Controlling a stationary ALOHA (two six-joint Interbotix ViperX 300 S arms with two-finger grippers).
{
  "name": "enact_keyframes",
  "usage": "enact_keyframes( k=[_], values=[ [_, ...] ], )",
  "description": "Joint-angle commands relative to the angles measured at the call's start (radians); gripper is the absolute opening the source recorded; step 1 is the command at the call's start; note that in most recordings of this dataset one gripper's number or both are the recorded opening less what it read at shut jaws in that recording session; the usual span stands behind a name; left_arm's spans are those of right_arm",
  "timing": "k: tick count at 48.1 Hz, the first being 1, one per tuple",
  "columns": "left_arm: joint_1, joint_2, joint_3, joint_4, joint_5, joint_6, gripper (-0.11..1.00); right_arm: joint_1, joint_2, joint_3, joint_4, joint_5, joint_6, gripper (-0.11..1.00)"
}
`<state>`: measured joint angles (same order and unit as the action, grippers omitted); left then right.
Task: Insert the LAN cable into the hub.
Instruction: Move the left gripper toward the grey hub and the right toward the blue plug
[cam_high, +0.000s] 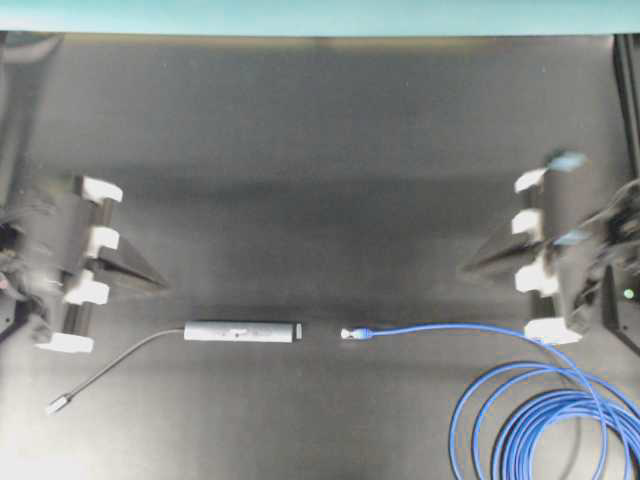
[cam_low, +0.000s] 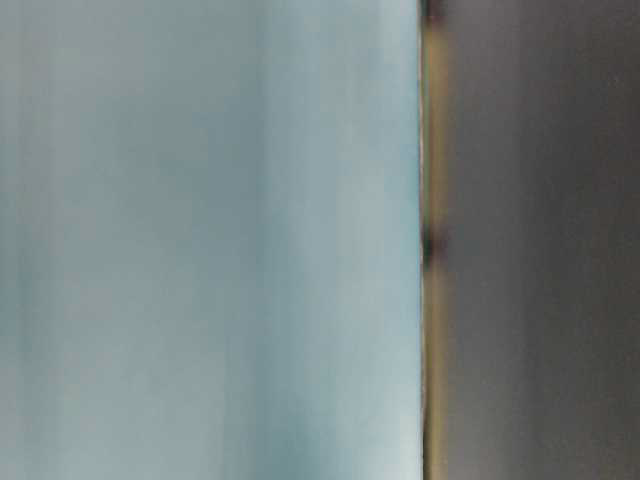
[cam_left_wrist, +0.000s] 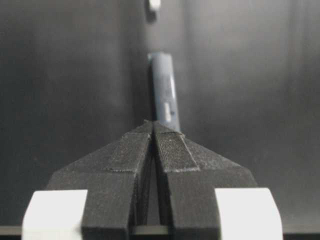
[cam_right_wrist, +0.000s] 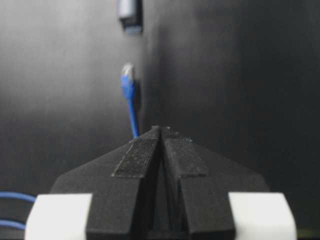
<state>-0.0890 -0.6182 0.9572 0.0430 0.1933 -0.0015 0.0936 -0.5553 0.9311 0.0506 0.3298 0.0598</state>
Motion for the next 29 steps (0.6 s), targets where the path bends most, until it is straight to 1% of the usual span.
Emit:
enact_keyframes(
  k=[1,6,16,20,23,24,26,29],
  values=[
    [-0.003,0.035,-0.043,0.003,0.006,-0.006,0.00,0.000,0.052,-0.044,0.002,0.008,0.005,0.00],
    [-0.009,0.081,-0.054,0.003,0.011,-0.008,0.00,0.003,0.104,-0.074,0.002,0.012,0.002,0.00],
    [-0.012,0.152,-0.055,0.003,-0.005,-0.028,0.00,0.003,0.146,-0.092,0.002,0.009,0.003,0.00],
    [-0.015,0.181,-0.054,0.003,-0.035,-0.043,0.01,0.006,0.153,-0.092,0.002,0.002,0.005,0.00],
    [-0.018,0.202,-0.038,0.003,-0.080,-0.051,0.02,0.009,0.161,-0.092,0.002,-0.008,0.005,0.00],
    [-0.018,0.209,-0.031,0.003,-0.098,-0.052,0.04,0.011,0.163,-0.092,0.002,-0.011,0.005,0.00],
    [-0.025,0.218,-0.014,0.003,-0.146,-0.054,0.12,0.012,0.166,-0.092,0.002,-0.021,0.005,0.00],
    [-0.026,0.230,0.025,0.003,-0.250,-0.057,0.29,0.015,0.169,-0.092,0.002,-0.032,0.006,0.00]
  ],
)
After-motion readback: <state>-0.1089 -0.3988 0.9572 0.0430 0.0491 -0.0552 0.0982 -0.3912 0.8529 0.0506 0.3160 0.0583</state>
